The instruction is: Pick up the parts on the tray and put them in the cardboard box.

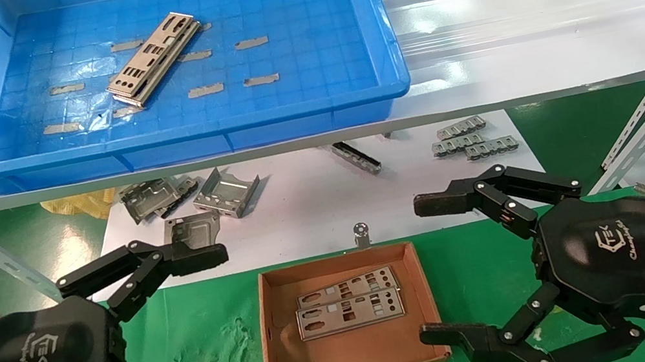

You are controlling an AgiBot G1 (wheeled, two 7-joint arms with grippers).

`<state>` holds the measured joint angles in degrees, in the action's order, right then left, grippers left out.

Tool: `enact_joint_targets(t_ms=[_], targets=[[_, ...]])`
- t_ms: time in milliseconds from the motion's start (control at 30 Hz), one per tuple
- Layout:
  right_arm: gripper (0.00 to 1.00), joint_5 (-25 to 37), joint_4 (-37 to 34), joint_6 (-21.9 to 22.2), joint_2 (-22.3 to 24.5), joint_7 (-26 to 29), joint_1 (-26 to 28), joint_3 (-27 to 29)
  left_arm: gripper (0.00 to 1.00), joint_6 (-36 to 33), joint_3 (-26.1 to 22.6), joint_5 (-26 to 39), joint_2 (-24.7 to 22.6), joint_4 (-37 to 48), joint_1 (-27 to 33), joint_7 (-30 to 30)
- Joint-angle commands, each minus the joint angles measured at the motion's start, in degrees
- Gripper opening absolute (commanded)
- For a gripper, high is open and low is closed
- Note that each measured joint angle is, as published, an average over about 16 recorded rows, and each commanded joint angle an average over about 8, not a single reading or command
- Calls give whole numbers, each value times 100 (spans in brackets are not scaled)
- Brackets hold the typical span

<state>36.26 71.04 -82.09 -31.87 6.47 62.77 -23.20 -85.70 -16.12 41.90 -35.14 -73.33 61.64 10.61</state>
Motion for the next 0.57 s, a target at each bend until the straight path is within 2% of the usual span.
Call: enact_joint_targets(t_ms=[33,567], targets=[[100,0,0,0,0,0,0,0,100,0,0,0,0,0,0,0],[100,0,0,0,0,0,0,0,100,0,0,0,0,0,0,0]])
